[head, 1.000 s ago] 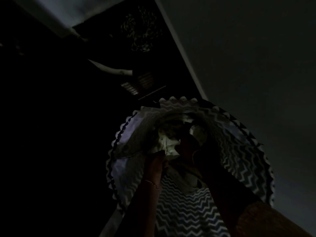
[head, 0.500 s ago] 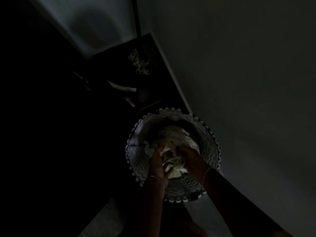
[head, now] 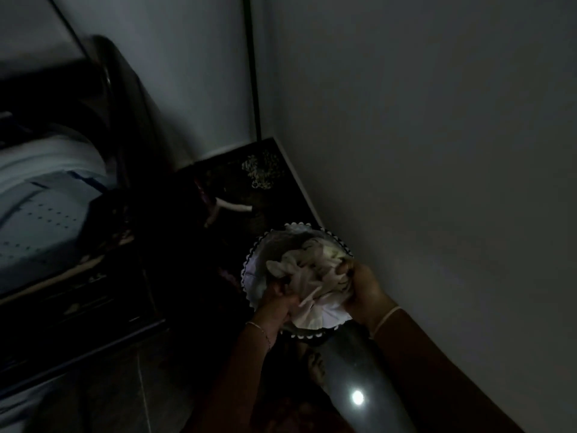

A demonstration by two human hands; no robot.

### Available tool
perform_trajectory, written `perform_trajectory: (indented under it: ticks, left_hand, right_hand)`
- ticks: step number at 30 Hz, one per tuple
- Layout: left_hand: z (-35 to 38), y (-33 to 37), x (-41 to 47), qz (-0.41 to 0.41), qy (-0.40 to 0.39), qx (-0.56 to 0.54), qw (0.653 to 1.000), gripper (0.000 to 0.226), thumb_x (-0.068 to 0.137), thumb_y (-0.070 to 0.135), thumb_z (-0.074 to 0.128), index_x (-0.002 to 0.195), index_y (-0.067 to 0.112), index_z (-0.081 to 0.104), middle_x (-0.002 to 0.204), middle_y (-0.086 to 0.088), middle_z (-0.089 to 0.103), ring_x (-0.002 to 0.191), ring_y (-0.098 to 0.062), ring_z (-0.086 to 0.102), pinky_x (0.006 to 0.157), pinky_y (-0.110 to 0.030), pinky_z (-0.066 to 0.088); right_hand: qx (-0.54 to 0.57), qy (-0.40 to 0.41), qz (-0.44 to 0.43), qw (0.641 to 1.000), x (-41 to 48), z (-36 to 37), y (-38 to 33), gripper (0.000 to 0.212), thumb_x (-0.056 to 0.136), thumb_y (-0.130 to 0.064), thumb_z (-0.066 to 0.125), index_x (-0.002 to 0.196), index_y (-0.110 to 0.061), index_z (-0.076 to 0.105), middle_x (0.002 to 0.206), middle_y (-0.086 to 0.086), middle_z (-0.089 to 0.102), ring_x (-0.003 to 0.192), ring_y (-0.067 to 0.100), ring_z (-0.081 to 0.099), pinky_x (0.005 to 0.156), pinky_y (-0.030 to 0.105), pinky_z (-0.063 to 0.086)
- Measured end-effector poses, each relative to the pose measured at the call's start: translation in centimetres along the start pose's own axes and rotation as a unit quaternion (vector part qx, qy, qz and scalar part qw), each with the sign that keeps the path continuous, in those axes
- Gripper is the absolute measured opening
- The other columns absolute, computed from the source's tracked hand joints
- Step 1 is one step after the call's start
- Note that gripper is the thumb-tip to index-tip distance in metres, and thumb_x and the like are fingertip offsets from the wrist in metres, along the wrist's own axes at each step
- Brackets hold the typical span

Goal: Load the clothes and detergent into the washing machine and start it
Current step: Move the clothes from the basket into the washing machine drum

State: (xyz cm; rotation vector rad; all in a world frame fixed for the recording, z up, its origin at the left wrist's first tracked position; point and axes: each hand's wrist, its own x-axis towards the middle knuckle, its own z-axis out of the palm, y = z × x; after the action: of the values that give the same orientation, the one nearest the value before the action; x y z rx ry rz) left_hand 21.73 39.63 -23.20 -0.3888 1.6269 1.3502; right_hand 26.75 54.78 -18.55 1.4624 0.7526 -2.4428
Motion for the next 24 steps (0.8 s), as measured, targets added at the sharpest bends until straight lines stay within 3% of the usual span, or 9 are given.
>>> perform_trajectory:
  ticks: [2,4,8,11,13,15,17,21,24]
  left_hand:
    - [0.0,1.1,-2.1,0.030,-0.018,0.032,0.999,0.051,0.087,-0.013,0.047,0.135,0.006,0.045,0.134,-0.019,0.054,0.116,-0.031,0.055,0.059,-0.016,0.049]
    - [0.0,2.1,-4.1,0.055,-0.046,0.032,0.997,0.050,0.092,-0.009,0.047,0.139,0.009,0.040,0.141,-0.019,0.048,0.127,-0.035,0.048,0.083,-0.029,0.048]
    - [-0.7,3.2,-7.5,0.103,-0.088,0.044,0.990,0.060,0.092,0.007,0.056,0.145,0.017,0.030,0.140,-0.008,0.047,0.128,-0.026,0.046,0.079,-0.028,0.049]
    - [-2.0,2.6,-7.7,0.174,-0.076,0.147,0.971,0.134,0.053,0.030,0.092,0.151,0.019,0.001,0.154,0.003,0.027,0.140,-0.016,0.032,0.108,-0.038,0.040]
    - [-2.2,2.6,-8.7,0.197,-0.080,0.237,0.948,0.153,0.044,0.040,0.094,0.150,0.020,-0.014,0.157,0.009,0.011,0.143,-0.007,0.022,0.113,-0.028,0.032]
    - [-2.2,2.9,-9.4,0.231,-0.077,0.283,0.928,0.151,0.039,0.054,0.091,0.151,0.020,-0.004,0.158,0.009,0.010,0.144,-0.004,0.018,0.117,-0.030,0.027]
    - [-1.5,4.0,-11.0,0.260,-0.103,0.319,0.906,0.126,0.045,0.057,0.086,0.146,0.027,0.017,0.153,0.011,0.020,0.142,-0.004,0.020,0.119,-0.030,0.021]
    - [-0.8,6.3,-12.1,0.246,-0.086,0.307,0.915,0.083,0.056,0.023,0.091,0.124,0.028,0.044,0.138,0.006,0.047,0.115,0.000,0.049,0.090,-0.007,0.041]
    - [-0.3,7.6,-11.6,0.256,-0.038,0.275,0.926,0.103,0.037,0.045,0.095,0.127,0.022,0.049,0.132,0.004,0.055,0.110,-0.004,0.056,0.093,-0.019,0.049]
  right_hand:
    - [0.000,-0.025,-0.009,1.000,-2.2,0.9,-0.3,0.054,0.069,-0.008,0.040,0.117,0.006,0.061,0.125,0.026,0.058,0.115,0.041,0.054,0.107,0.051,0.038]
    - [0.013,-0.043,-0.022,0.999,-4.3,1.6,-0.4,0.054,0.066,-0.008,0.043,0.114,0.005,0.063,0.123,0.026,0.060,0.117,0.042,0.053,0.106,0.050,0.039]
    - [0.017,-0.074,-0.050,0.996,-8.2,3.0,-1.5,0.050,0.067,-0.011,0.042,0.111,0.002,0.062,0.106,0.022,0.067,0.093,0.036,0.065,0.085,0.042,0.051]
    - [0.024,-0.097,-0.065,0.993,-10.5,3.5,-2.1,0.053,0.071,-0.013,0.040,0.117,0.002,0.060,0.114,0.022,0.065,0.092,0.035,0.066,0.078,0.039,0.055]
    - [0.025,-0.107,-0.079,0.991,-11.9,3.9,-2.5,0.060,0.073,-0.015,0.042,0.129,0.002,0.054,0.126,0.022,0.059,0.102,0.035,0.062,0.084,0.040,0.053]
    - [0.022,-0.127,-0.094,0.987,-13.5,4.4,-2.8,0.066,0.071,-0.015,0.044,0.134,0.002,0.049,0.121,0.021,0.059,0.101,0.034,0.062,0.086,0.039,0.053]
    - [0.027,-0.158,-0.099,0.982,-14.9,5.2,-3.2,0.055,0.067,-0.014,0.043,0.117,0.004,0.057,0.104,0.022,0.063,0.087,0.034,0.066,0.078,0.038,0.057]
    - [0.044,-0.207,-0.101,0.972,-17.7,7.6,-3.9,0.030,0.059,-0.011,0.049,0.085,-0.002,0.061,0.090,0.018,0.060,0.083,0.033,0.059,0.089,0.037,0.050]
    - [0.060,-0.237,-0.133,0.961,-18.0,9.1,-4.7,0.044,0.046,-0.003,0.066,0.084,-0.016,0.048,0.093,0.005,0.044,0.083,0.024,0.045,0.113,0.024,0.018]
